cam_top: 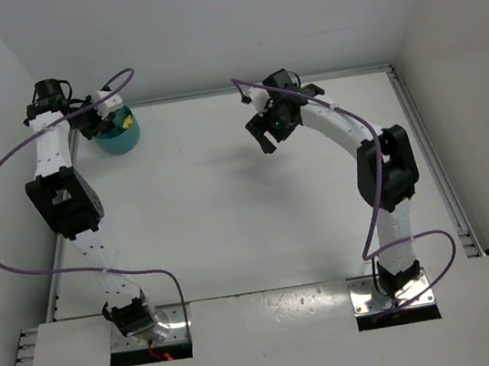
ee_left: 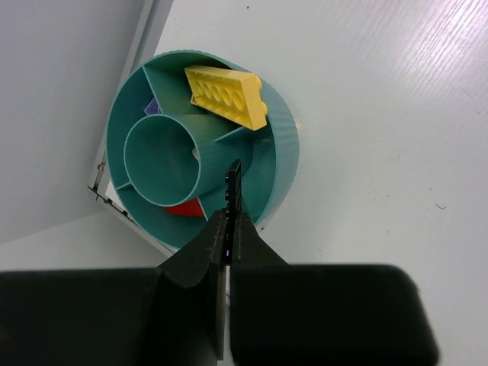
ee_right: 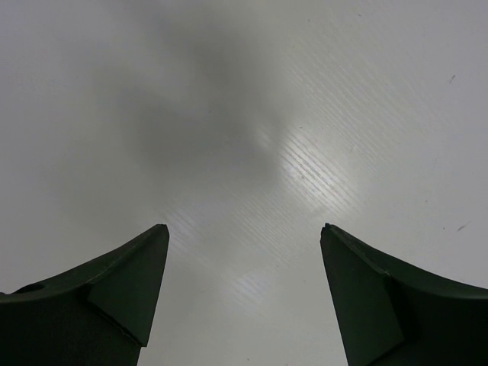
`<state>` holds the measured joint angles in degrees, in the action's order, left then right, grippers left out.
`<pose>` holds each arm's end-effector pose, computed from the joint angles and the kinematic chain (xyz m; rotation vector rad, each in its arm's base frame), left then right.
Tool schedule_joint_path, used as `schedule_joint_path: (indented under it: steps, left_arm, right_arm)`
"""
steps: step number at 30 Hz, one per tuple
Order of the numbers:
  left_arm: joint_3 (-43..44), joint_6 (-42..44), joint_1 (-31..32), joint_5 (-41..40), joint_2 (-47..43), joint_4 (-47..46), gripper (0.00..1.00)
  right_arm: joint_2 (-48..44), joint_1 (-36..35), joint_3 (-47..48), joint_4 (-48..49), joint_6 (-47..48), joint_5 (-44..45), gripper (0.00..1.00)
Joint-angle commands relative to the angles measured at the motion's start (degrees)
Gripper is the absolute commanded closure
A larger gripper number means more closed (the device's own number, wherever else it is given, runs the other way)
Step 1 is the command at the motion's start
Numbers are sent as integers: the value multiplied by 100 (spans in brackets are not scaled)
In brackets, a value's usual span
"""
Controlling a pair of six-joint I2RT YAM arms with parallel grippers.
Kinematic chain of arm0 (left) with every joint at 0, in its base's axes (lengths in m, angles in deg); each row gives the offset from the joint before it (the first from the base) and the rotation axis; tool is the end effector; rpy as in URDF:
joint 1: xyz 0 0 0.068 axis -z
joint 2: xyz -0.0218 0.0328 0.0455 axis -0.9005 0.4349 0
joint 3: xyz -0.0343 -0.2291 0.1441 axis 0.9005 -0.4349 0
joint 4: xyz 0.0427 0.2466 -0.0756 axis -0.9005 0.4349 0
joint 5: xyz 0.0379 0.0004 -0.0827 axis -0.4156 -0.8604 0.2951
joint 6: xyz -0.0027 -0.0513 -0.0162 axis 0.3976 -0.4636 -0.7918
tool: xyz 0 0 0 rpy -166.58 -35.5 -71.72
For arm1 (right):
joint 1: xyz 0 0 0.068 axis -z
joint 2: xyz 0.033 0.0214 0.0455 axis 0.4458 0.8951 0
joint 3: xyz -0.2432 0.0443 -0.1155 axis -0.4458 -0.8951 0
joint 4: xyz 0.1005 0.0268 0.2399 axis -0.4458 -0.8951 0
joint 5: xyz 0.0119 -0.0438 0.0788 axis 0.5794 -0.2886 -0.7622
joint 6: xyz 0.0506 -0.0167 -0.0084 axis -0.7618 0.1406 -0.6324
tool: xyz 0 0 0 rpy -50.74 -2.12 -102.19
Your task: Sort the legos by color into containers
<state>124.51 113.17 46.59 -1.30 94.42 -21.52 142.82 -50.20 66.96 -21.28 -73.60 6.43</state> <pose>0.4687 0.1288 0.2925 1.2188 1.9944 0.0071 0.4114 0.1848 0.2404 -0.7589 2.4563 0.2308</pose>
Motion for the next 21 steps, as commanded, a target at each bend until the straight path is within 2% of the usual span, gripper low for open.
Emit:
schedule_joint_path:
  steps: [1,9,13,18,21]
  left_arm:
    - [17,190,-57,172,20,-231,98]
    - [17,190,-57,111,249,-486,98]
    - [70,128,-57,58,371,-539,94]
    - [123,58,-4,6,372,-601,82]
    - [123,-3,-4,5,372,-601,71]
  right_arm:
    - [1,-18,95,66,39,108,19]
    - [54,-18,95,66,91,161,19]
    - [54,-18,148,66,91,213,19]
    - [107,-18,201,66,91,266,18]
    - [159,-18,201,66,91,328,9]
